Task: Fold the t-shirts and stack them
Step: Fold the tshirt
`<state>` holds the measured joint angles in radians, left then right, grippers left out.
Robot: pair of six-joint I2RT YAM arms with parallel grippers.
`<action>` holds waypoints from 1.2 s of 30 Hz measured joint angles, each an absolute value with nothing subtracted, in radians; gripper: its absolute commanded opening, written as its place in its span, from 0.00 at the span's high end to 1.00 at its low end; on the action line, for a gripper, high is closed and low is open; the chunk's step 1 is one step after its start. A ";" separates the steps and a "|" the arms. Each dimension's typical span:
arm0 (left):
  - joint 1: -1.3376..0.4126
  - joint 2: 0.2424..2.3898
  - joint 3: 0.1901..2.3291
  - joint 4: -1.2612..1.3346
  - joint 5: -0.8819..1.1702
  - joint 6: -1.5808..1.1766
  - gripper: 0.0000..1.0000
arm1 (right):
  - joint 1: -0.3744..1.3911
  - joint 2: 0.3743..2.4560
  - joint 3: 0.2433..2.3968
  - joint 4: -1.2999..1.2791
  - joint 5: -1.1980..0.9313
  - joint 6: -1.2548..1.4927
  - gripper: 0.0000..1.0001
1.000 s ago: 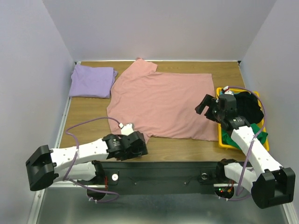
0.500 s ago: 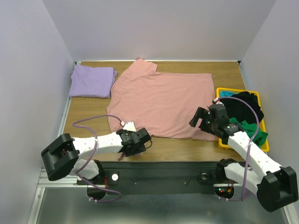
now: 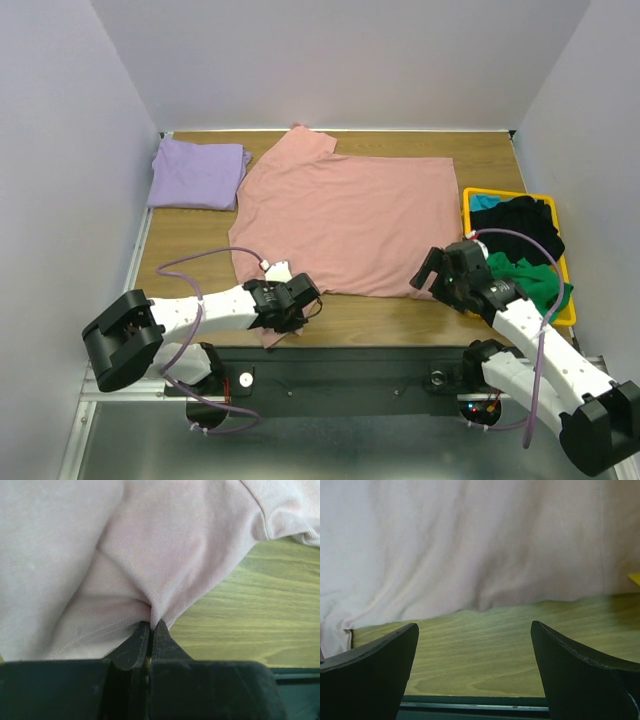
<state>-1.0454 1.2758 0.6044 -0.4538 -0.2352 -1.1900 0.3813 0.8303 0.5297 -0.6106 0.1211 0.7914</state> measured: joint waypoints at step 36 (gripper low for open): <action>-1.019 1.215 0.611 -0.559 -0.192 -1.128 1.00 | 0.383 0.935 0.381 -0.487 0.384 1.084 0.92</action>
